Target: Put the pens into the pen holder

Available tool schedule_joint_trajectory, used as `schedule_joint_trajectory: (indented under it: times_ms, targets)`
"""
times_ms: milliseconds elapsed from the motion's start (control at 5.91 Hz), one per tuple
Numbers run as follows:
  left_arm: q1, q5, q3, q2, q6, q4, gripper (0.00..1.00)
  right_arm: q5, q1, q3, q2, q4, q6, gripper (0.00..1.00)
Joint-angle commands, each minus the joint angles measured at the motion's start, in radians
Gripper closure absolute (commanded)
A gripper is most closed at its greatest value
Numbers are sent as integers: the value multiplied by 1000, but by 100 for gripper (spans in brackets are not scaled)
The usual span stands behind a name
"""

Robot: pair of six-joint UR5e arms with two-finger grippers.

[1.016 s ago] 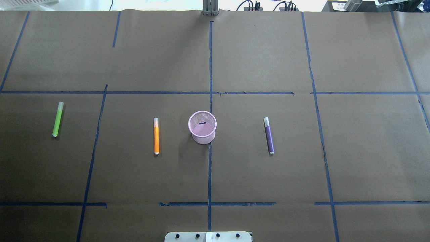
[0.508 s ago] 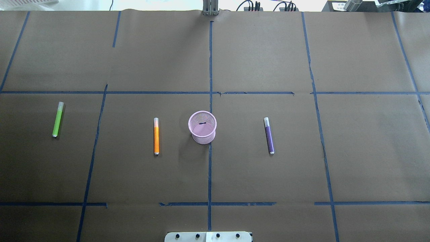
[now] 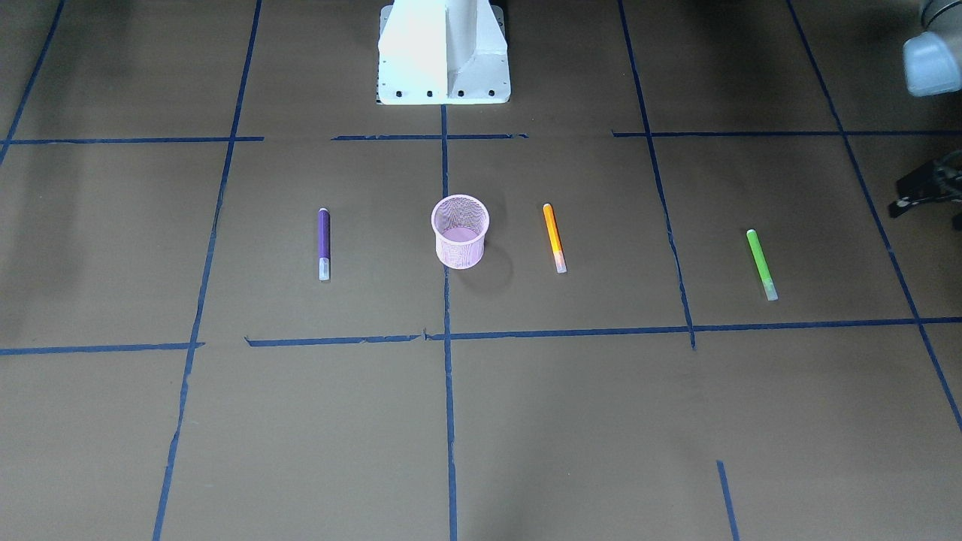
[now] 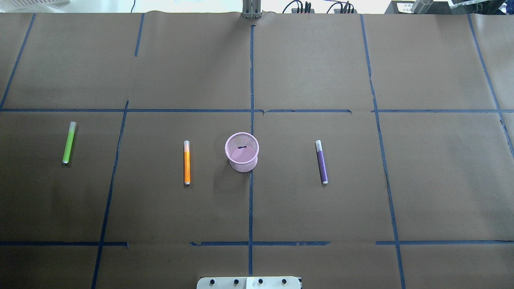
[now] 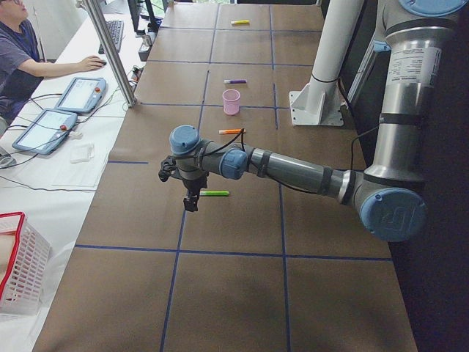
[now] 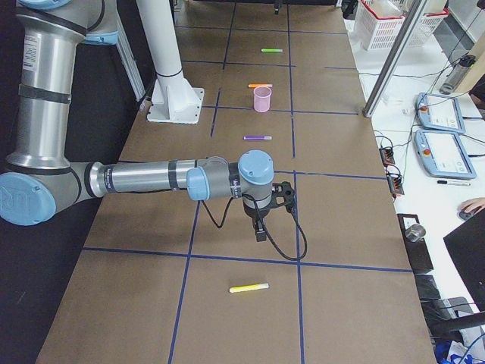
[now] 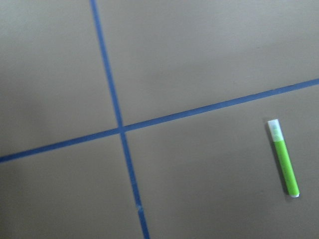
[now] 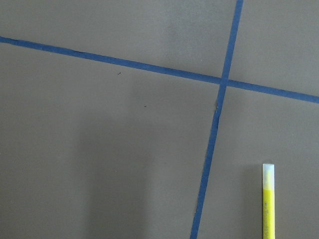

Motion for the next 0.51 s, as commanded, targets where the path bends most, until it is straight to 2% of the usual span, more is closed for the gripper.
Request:
schedule_joint_trajectory:
  times_ms: [0,169,339]
  targets:
    - [166,111,123,-3,-378,-311,0,1,-6,-1,0,5,11,0]
    - [247,113,162,-6,-491,-414,0,1,-6,-1,0,5,11,0]
    - [292,171,165,-18,-530,-429,0,1,-6,-1,0,5,11,0]
